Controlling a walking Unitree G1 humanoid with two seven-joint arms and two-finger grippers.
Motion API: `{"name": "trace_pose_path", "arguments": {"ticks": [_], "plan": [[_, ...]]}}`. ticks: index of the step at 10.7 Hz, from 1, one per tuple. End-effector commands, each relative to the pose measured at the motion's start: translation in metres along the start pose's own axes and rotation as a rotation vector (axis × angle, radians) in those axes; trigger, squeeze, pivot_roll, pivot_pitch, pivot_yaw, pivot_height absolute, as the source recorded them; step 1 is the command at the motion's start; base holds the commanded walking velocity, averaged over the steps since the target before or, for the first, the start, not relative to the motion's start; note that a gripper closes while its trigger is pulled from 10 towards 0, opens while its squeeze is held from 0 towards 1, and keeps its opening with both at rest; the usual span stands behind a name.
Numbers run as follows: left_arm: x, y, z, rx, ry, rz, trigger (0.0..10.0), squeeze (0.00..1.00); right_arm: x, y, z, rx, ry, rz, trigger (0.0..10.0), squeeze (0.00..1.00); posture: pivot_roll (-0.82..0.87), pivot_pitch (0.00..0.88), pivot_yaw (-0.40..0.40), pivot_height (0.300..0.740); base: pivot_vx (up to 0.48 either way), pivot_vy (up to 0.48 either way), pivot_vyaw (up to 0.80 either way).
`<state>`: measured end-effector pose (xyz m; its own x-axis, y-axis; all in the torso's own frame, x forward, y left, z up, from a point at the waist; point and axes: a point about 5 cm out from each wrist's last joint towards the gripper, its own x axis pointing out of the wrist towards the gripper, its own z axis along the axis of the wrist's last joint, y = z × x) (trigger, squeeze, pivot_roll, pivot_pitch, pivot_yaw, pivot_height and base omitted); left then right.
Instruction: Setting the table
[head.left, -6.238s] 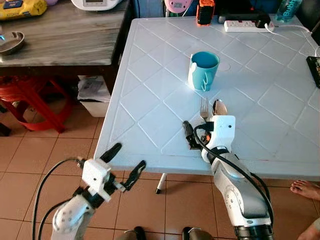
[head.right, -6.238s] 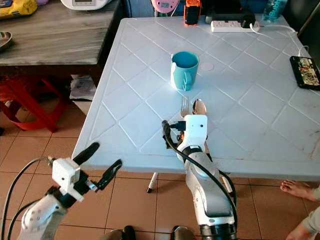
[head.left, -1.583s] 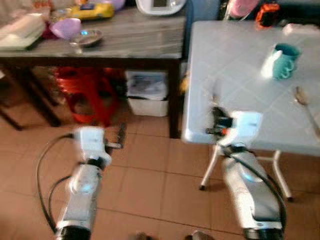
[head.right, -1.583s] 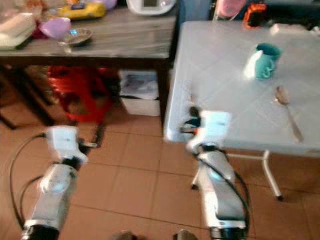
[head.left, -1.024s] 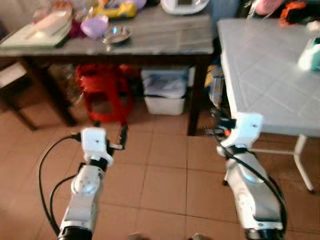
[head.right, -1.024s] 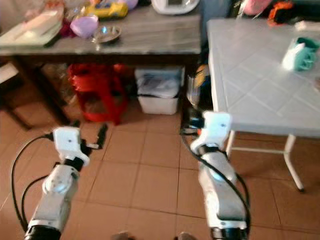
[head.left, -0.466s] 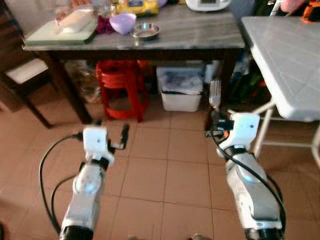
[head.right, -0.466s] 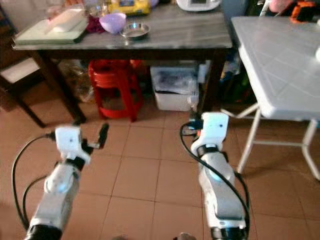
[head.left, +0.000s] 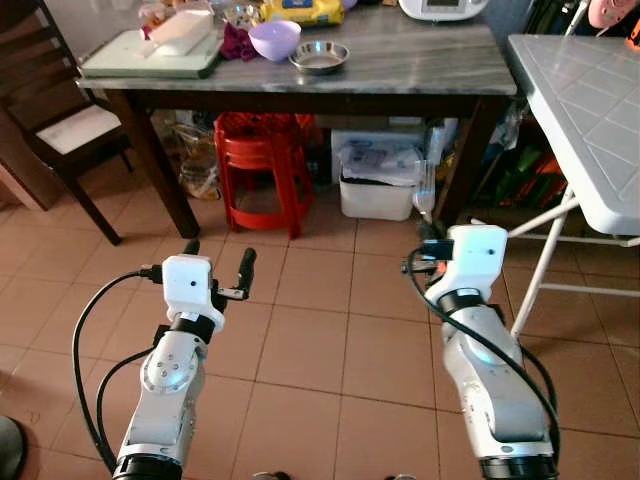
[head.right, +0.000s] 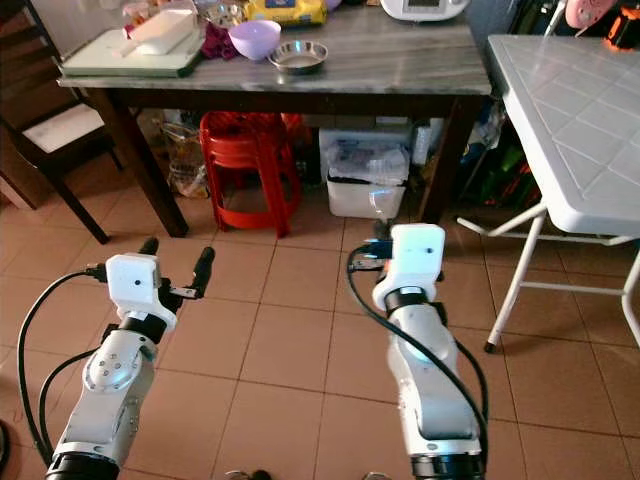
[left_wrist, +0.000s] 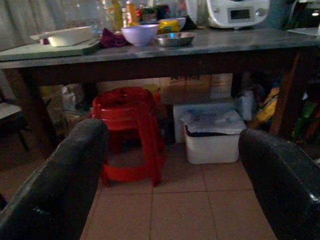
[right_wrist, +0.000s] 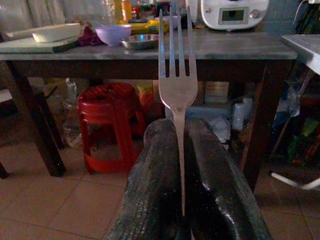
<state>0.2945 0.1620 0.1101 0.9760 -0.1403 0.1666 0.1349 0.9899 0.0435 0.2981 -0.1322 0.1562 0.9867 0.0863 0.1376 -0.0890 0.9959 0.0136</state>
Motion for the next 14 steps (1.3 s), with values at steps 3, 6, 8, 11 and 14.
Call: {"name": "trace_pose_path", "arguments": {"ticks": [3,6,8,11,14], "plan": [[-0.005,-0.0004,0.0028,-0.019,-0.019,-0.027,10.0,0.0,0.0,0.0016,0.0,-0.004,-0.005,-0.003,10.0,0.0,-0.07,0.139,0.062,0.74,0.273,0.0,0.0],[-0.0066,-0.0006,0.0021,-0.02,-0.013,-0.043,10.0,0.0,-0.0018,0.0035,0.0001,0.001,-0.019,0.002,10.0,0.0,-0.06,0.143,0.072,0.74,0.48,0.0,0.0],[-0.0067,-0.0011,0.0019,-0.018,-0.009,-0.052,10.0,0.0,-0.0032,0.0042,-0.0014,0.008,-0.012,0.004,10.0,0.0,-0.07,0.147,0.074,0.74,0.48,0.0,0.0],[-0.0069,-0.0038,0.0014,-0.02,-0.006,-0.064,10.0,0.0,-0.0044,0.0024,-0.0037,0.003,-0.005,-0.001,10.0,0.0,-0.07,0.151,0.076,0.74,0.48,0.0,0.0],[-0.0066,-0.0059,0.0011,-0.021,-0.005,-0.069,10.0,0.0,-0.0051,0.0015,-0.0038,-0.001,-0.006,-0.002,10.0,0.0,-0.07,0.152,0.074,0.74,0.48,0.0,0.0]]}}
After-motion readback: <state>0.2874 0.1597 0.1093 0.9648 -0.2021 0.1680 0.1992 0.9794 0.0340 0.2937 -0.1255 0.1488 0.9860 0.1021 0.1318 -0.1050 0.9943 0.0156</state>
